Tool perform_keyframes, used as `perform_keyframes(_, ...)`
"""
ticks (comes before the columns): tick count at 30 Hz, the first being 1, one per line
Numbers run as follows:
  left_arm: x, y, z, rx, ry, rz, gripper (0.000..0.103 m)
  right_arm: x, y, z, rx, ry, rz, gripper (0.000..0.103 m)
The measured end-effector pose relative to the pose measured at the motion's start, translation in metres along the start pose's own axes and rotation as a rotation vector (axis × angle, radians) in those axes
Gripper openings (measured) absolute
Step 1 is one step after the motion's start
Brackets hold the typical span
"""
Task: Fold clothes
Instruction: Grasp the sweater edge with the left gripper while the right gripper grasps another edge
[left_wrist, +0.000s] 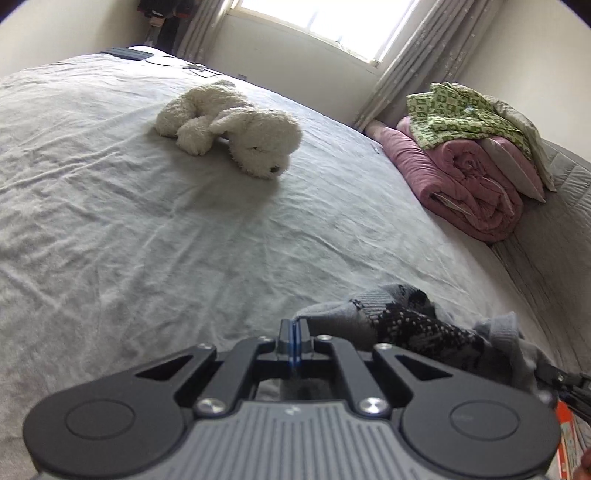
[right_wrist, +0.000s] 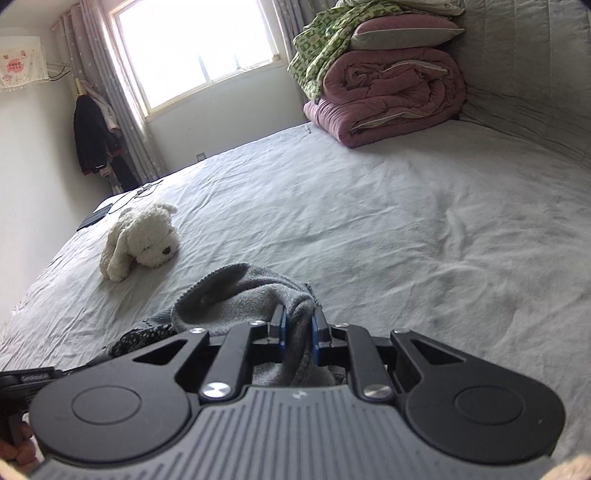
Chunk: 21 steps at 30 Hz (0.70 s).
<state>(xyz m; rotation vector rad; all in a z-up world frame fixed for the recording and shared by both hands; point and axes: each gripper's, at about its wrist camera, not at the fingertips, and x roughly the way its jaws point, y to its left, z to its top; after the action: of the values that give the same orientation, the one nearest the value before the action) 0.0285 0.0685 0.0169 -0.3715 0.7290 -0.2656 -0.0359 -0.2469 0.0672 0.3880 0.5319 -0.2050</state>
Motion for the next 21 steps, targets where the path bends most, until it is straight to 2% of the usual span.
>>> perform_keyframes(7,-0.032,-0.030,-0.020,0.062,0.043,-0.145,0.001,-0.005,-0.020,0.009,0.043,-0.032,-0.055,0.015)
perform_keyframes(21,-0.084,-0.086,-0.066,0.186,0.168,-0.261,0.000,-0.027,-0.045,0.001,0.045,0.012,-0.055,0.015)
